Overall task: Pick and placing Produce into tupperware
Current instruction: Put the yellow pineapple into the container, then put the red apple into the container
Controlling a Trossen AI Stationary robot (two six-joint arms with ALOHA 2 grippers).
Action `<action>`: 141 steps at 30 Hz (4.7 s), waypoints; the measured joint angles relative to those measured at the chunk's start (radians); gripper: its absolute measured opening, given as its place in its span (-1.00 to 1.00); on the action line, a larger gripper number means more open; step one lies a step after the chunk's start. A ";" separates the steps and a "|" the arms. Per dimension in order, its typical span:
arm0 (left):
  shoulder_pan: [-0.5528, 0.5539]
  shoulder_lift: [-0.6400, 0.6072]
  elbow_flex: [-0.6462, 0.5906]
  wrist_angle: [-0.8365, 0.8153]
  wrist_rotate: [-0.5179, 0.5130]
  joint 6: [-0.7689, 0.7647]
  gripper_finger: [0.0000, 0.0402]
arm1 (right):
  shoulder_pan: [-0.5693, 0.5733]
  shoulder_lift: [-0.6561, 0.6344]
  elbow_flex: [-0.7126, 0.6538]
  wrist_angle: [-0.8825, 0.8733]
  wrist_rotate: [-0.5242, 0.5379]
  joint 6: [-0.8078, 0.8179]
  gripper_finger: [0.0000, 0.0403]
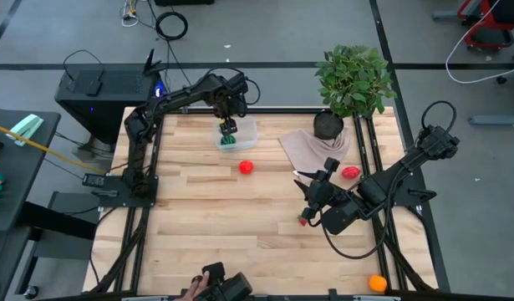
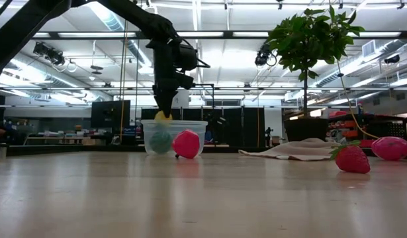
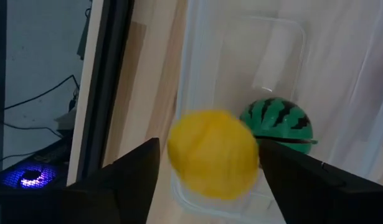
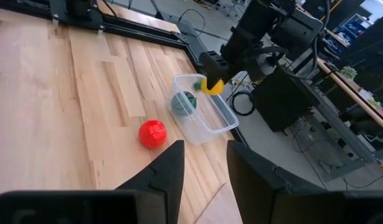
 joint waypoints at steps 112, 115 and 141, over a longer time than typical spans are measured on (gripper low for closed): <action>-0.508 0.077 0.000 -0.006 -0.124 -1.888 0.92 | 0.098 -0.053 -0.034 -0.079 -0.278 0.148 -0.24; -0.508 0.082 0.000 -0.002 -0.124 -1.894 0.92 | 0.098 -0.053 -0.035 -0.080 -0.294 0.146 -0.24; -0.515 0.179 0.002 0.022 -0.200 -1.883 0.92 | 0.098 -0.053 -0.035 -0.071 -0.297 0.148 -0.25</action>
